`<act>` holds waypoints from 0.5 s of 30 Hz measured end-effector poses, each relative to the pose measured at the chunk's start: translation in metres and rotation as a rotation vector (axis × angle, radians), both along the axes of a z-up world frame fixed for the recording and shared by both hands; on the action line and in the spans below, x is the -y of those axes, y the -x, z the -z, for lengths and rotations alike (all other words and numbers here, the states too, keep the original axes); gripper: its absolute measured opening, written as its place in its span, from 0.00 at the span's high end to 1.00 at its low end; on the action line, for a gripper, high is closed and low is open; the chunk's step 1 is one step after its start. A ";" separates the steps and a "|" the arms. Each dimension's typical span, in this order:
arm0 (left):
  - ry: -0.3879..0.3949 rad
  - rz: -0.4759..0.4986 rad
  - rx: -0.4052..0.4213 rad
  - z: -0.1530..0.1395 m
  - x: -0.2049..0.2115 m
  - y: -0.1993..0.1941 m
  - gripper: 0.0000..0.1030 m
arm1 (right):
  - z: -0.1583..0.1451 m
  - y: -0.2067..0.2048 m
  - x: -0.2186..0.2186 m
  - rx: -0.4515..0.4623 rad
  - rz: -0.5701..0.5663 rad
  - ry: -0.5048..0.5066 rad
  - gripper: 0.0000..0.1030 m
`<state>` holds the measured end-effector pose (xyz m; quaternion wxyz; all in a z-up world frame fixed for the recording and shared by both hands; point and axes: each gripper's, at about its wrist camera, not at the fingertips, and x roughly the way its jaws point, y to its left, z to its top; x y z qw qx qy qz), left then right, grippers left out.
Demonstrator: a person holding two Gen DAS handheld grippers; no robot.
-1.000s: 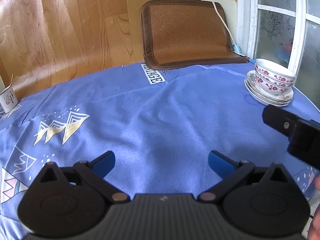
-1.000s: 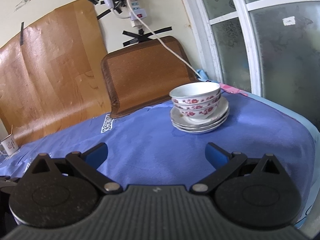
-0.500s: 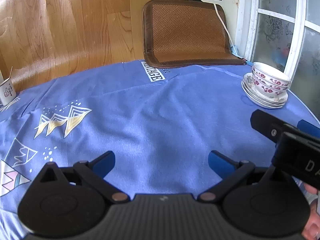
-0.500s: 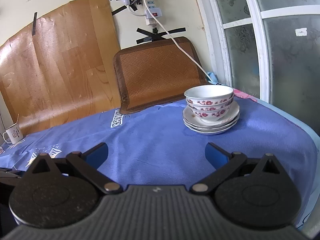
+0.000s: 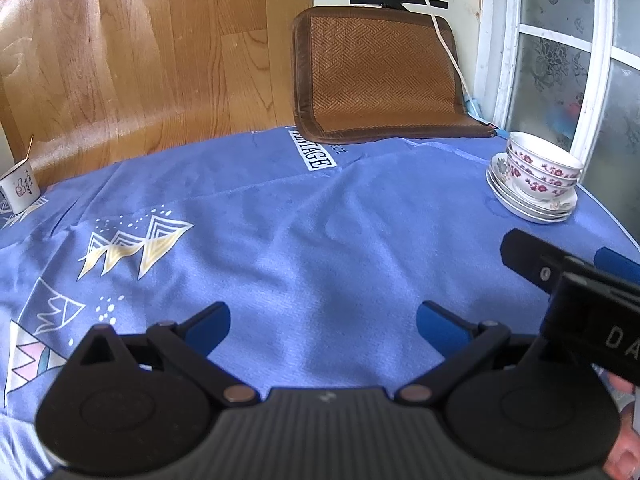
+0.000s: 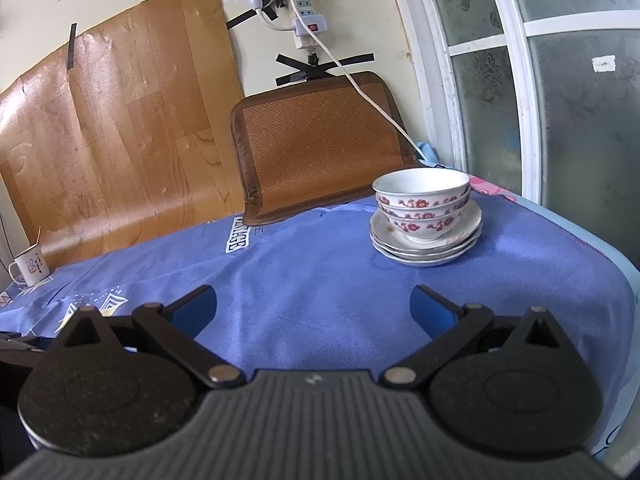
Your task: Organize plates and bowls
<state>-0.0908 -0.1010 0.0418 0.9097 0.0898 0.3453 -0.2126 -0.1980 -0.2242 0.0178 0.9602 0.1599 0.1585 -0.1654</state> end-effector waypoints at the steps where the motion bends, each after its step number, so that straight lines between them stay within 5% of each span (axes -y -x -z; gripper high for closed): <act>1: -0.001 -0.002 -0.001 0.000 0.000 0.000 0.00 | 0.000 0.000 0.000 0.000 0.001 -0.001 0.00; 15: -0.022 -0.006 -0.010 0.003 0.004 -0.001 0.00 | 0.002 0.001 0.002 -0.002 0.008 -0.012 0.00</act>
